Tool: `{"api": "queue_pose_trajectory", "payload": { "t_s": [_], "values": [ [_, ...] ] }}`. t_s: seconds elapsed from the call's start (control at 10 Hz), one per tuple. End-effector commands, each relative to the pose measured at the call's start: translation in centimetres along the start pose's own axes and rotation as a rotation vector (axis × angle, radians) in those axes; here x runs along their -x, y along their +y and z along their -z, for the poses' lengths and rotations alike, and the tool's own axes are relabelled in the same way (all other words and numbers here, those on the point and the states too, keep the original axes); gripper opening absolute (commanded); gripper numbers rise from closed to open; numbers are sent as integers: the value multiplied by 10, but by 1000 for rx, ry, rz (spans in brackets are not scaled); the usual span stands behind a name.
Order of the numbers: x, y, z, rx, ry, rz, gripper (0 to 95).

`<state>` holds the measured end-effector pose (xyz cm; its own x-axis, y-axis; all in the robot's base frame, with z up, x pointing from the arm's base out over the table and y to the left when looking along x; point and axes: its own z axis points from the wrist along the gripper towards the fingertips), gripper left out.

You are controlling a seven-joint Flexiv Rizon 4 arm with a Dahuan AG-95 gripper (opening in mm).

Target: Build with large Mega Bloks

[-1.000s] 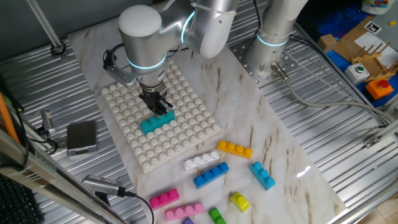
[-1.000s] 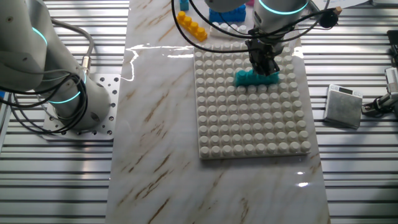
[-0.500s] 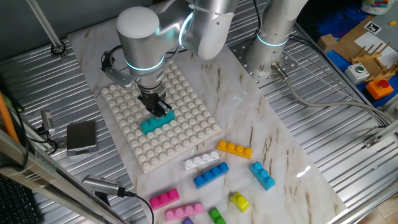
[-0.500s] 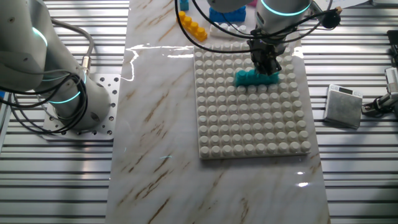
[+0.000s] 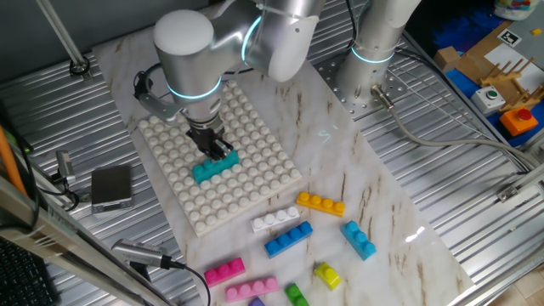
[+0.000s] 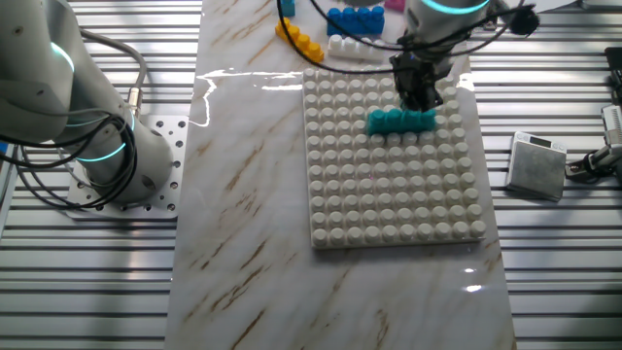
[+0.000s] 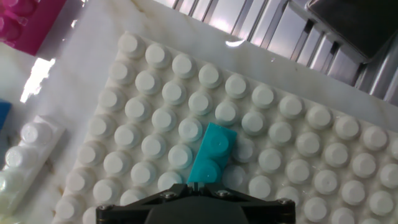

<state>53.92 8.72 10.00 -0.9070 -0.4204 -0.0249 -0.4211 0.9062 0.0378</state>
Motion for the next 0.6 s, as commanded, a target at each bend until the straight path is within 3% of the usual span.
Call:
{"api": "queue_pose_trajectory", "payload": {
  "t_s": [0.1,0.3,0.6],
  "values": [
    [6,-4,6,0,5,4,0],
    [23,-12,16,1,12,14,0],
    [29,-14,19,-7,13,13,0]
  ]
}}
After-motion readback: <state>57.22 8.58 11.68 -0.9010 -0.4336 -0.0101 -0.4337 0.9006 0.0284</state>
